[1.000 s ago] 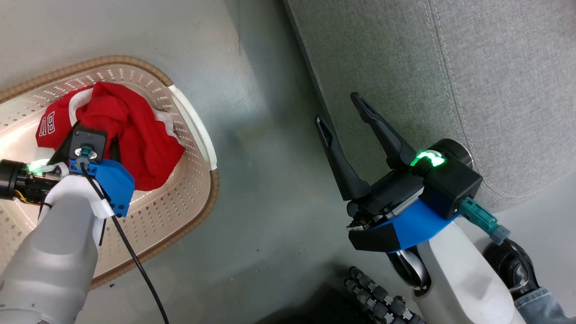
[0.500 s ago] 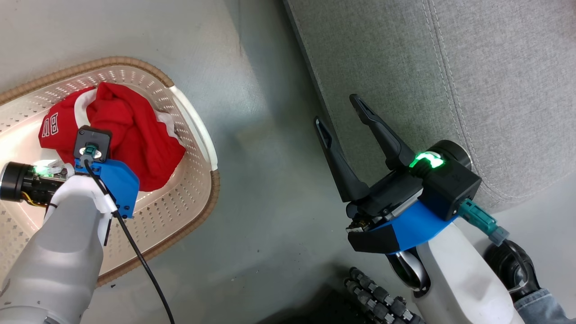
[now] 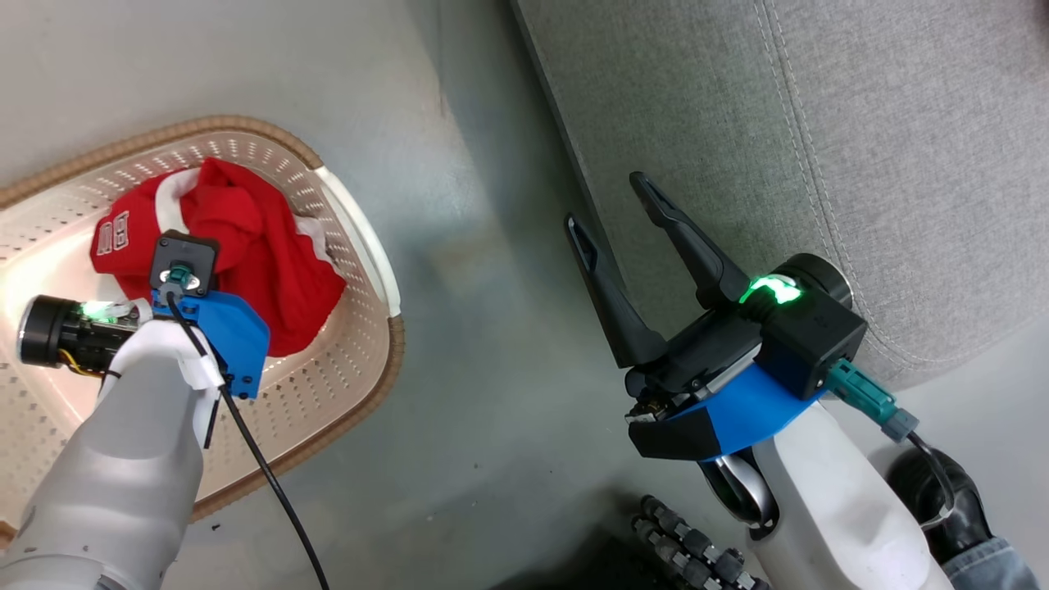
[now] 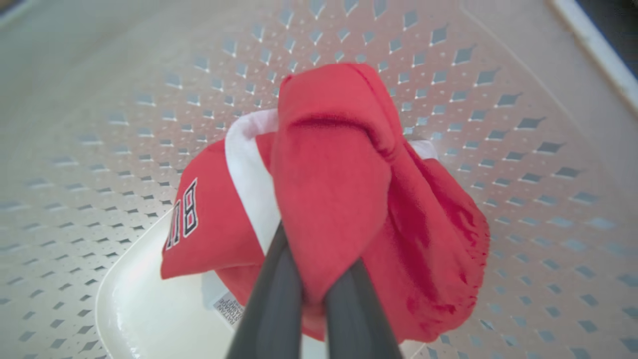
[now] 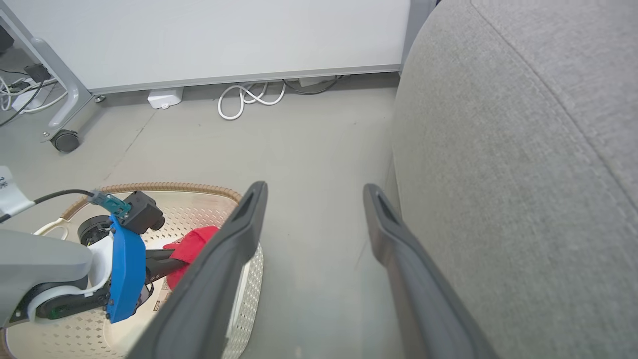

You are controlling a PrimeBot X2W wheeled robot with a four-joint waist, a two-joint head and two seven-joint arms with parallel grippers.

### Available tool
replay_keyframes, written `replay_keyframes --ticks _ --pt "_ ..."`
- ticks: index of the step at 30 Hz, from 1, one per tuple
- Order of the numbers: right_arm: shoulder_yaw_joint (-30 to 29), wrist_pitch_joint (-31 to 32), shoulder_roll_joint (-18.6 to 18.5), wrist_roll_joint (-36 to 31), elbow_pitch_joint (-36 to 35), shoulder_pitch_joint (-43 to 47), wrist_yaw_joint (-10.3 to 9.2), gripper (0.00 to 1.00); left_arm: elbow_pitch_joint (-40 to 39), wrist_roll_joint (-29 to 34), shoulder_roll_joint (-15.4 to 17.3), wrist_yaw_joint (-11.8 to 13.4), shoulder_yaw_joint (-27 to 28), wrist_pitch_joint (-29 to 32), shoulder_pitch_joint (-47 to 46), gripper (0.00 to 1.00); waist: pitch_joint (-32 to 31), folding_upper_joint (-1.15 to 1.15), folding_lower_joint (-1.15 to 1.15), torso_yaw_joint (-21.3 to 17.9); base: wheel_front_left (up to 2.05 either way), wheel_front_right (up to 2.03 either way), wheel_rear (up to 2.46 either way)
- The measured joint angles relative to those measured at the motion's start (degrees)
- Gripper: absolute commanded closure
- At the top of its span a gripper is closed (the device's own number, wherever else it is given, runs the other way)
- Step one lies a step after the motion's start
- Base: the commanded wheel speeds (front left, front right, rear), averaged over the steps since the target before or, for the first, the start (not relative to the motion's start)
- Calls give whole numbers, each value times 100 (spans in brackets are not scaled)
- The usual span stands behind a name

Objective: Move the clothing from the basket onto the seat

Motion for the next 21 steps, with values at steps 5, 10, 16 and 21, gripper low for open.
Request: replay_keyframes --ticks 5,10,16,21 --pt "-2 0 2 -41 67 -8 0 0 -4 -89 -103 -75 -9 -77 82 100 -205 0 0 79 0 0 0" --pt "-124 -1 3 -222 153 -5 0 0 -22 -256 -391 -202 42 -178 331 100 -552 0 0 220 0 0 0" --pt "-165 -1 5 -359 308 29 0 0 -82 -339 -592 -376 44 -286 645 100 -1115 0 0 449 0 0 0" --pt "-180 2 9 -431 492 176 0 0 -218 -377 -754 -482 30 -319 943 100 -1649 0 -1 653 0 0 0"
